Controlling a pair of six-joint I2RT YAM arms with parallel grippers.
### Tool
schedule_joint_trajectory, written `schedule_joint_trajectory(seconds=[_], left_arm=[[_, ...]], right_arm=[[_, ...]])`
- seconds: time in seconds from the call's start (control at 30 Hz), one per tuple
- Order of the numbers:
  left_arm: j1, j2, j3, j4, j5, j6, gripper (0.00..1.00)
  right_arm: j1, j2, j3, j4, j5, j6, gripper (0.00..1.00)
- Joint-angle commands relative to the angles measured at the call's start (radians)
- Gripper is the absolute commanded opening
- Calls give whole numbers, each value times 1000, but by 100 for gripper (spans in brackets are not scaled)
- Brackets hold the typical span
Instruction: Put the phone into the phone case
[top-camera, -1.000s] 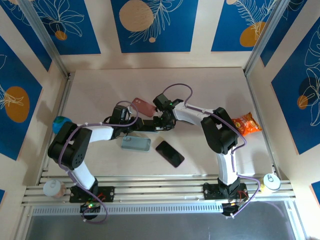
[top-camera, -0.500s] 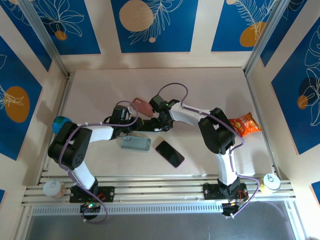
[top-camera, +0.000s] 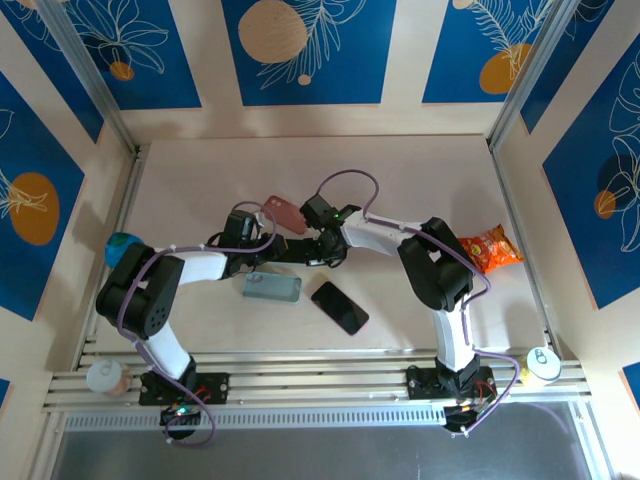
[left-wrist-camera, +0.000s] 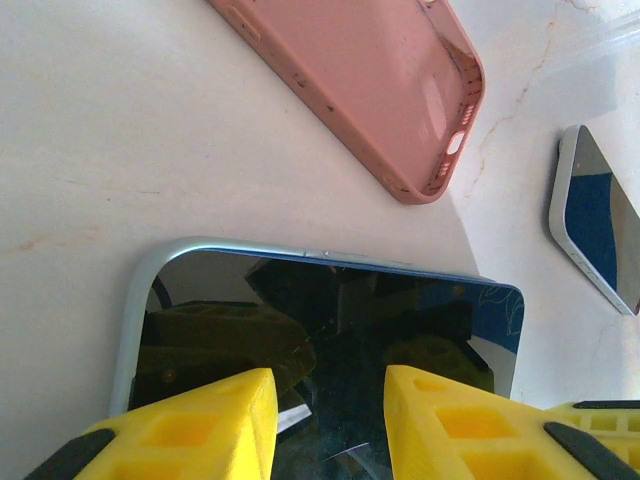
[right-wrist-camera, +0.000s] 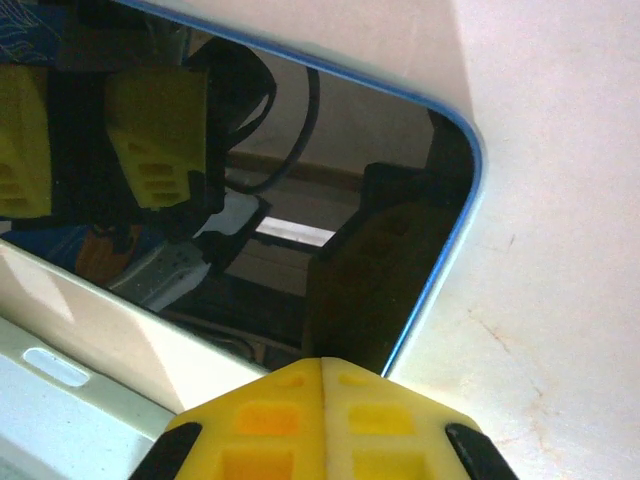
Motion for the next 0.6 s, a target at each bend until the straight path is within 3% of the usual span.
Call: schedule_joint_trajectory(seconds=[0.0, 0.27, 0.57], left_arm=[[-2, 66, 15, -98, -42, 10, 36], [-1, 67, 102, -162, -42, 32, 36], [-1, 27, 103, -183, -57, 30, 36]], right_arm=[[29, 61, -100, -160, -195, 63, 0], [-61, -62, 95, -191, -196, 38, 0], [-124, 48, 274, -218, -139, -56, 0]])
